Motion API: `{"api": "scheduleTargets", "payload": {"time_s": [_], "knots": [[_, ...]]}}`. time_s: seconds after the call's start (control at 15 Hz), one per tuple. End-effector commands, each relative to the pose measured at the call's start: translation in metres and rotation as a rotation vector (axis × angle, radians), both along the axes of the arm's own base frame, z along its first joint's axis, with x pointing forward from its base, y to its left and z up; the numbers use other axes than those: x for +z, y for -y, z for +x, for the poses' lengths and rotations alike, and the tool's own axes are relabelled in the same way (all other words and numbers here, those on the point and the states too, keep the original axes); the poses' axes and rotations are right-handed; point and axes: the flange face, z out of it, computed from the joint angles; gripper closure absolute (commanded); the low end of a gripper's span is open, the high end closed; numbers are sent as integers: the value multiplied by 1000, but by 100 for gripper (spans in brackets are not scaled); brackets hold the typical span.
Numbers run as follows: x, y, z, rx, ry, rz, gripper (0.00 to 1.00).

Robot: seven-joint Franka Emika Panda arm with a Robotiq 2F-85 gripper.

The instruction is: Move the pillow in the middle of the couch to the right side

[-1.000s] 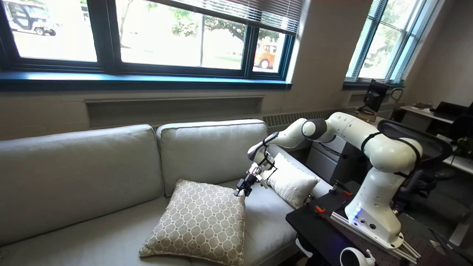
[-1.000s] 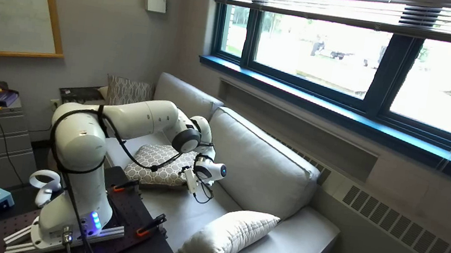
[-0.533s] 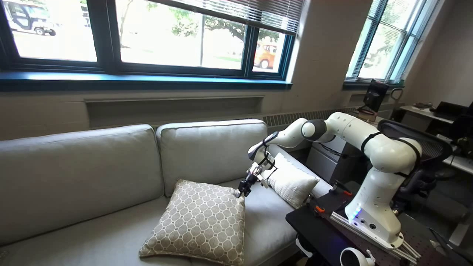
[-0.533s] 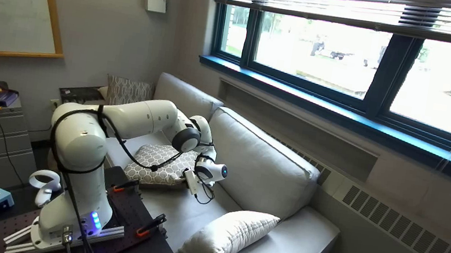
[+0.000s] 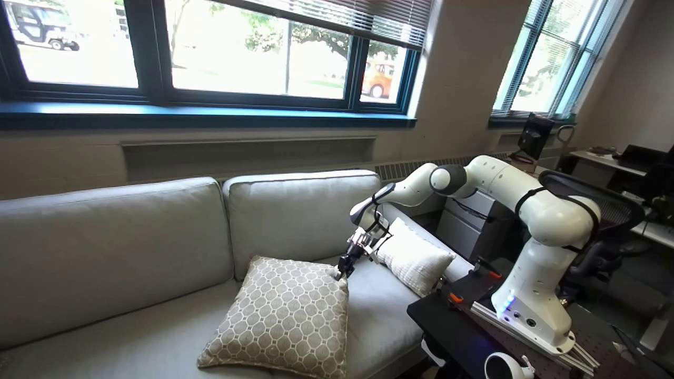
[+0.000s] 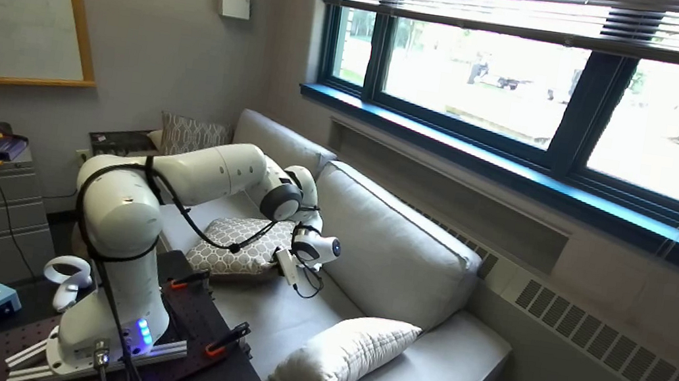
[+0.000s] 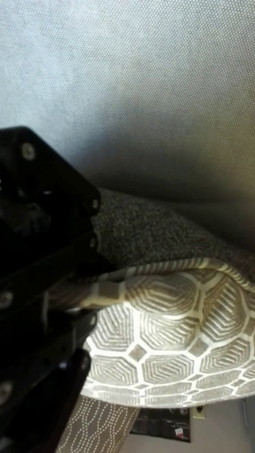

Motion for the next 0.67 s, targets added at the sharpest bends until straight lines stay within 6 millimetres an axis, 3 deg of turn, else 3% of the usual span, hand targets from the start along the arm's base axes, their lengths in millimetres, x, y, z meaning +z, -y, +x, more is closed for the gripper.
{"api": "scheduleTargets", "payload": {"time_s": [0.0, 0.33, 0.6], "knots": [[52, 2, -15, 5, 31, -41, 97], [87, 15, -35, -91, 171, -128, 97], [114, 20, -73, -188, 290, -138, 97]]}}
